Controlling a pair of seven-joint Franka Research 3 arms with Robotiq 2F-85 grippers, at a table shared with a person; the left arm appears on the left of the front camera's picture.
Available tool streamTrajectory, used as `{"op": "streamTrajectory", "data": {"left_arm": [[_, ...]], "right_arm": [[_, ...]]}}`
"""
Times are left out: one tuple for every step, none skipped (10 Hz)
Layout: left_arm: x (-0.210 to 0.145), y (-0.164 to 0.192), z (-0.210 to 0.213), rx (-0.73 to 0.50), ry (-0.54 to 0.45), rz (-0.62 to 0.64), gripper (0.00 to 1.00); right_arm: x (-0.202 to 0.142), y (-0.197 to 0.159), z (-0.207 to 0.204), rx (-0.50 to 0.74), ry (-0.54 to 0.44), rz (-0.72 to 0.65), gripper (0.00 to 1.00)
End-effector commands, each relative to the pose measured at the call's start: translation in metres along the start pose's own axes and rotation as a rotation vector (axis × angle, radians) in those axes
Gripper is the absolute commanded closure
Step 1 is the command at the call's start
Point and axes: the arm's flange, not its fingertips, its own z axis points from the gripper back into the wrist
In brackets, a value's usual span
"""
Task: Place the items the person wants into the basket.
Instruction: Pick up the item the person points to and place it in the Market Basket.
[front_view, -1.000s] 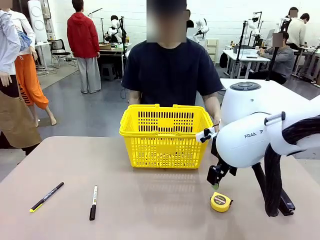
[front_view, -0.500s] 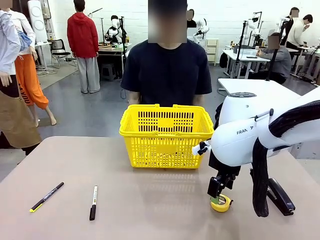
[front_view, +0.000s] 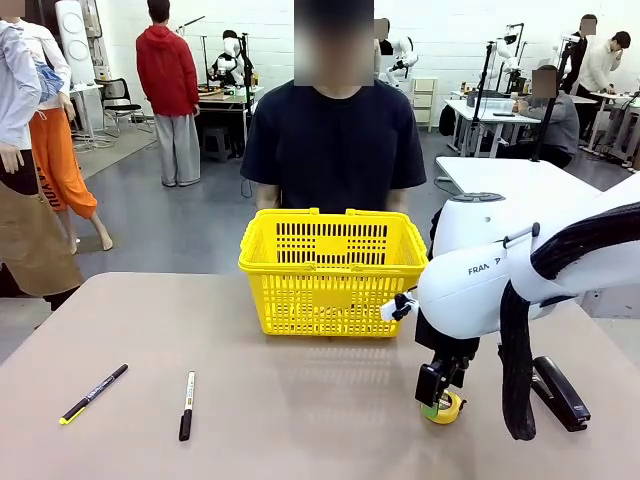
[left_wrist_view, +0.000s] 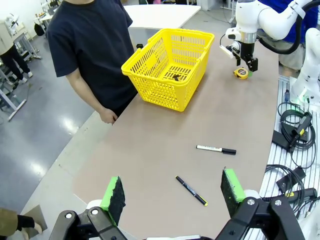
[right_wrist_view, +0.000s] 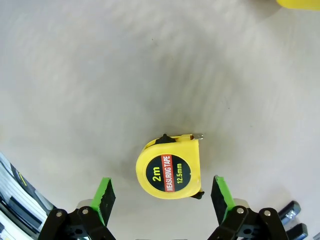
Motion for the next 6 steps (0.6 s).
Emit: {"op": "streamTrajectory", "data": {"left_arm": [[-0.0017, 0.0005, 0.0005, -0.004, -0.014, -0.021, 0.00], [-0.0017, 0.0005, 0.0005, -0.004, -0.014, -0.021, 0.00], [-0.0017, 0.0005, 0.0005, -0.004, -0.014, -0.021, 0.00], [-0.0017, 0.0005, 0.0005, -0.004, -0.014, -0.021, 0.00], [-0.0017, 0.0005, 0.0005, -0.004, -0.014, -0.021, 0.00], [-0.0017, 0.0005, 0.0005, -0.004, -0.014, -0.021, 0.00]], "right_arm": [[0.0045, -0.0018, -0.0084, 0.004, 0.002, 0.023, 0.00], [0.0055, -0.0003, -0.0112, 0.000, 0.019, 0.034, 0.00], [0.0051, 0.0021, -0.0144, -0.005, 0.035, 0.045, 0.00], [0.0058, 0.0032, -0.0158, -0.010, 0.046, 0.050, 0.00], [0.0067, 0.0035, -0.0176, -0.014, 0.052, 0.052, 0.00], [0.0060, 0.0039, -0.0180, -0.012, 0.057, 0.053, 0.00]]}}
